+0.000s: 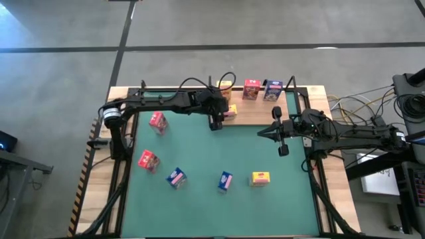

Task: Stack cereal on shelf
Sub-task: Put the left yellow cereal box on the shelf aligned with the other yellow cereal box

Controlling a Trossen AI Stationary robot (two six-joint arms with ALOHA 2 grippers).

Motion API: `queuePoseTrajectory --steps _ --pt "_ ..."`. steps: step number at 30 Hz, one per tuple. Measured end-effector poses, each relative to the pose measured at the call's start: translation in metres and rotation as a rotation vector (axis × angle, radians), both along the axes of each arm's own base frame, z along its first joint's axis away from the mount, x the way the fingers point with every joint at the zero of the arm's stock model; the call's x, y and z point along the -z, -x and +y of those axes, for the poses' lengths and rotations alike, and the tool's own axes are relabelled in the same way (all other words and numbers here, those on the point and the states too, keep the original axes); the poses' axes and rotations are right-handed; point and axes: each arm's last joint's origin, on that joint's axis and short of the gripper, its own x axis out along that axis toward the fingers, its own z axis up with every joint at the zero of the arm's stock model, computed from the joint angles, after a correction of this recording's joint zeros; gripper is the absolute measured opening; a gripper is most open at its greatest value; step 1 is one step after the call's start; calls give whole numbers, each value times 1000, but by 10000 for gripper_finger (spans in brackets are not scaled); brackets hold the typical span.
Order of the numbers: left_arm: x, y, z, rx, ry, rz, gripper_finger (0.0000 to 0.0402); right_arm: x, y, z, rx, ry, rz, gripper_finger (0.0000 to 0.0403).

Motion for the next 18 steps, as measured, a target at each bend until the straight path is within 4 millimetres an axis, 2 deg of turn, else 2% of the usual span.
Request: queuePoseTrajectory --steps 18 --pt "0 1 4 -11 0 -3 169 0 0 0 0 0 0 12"
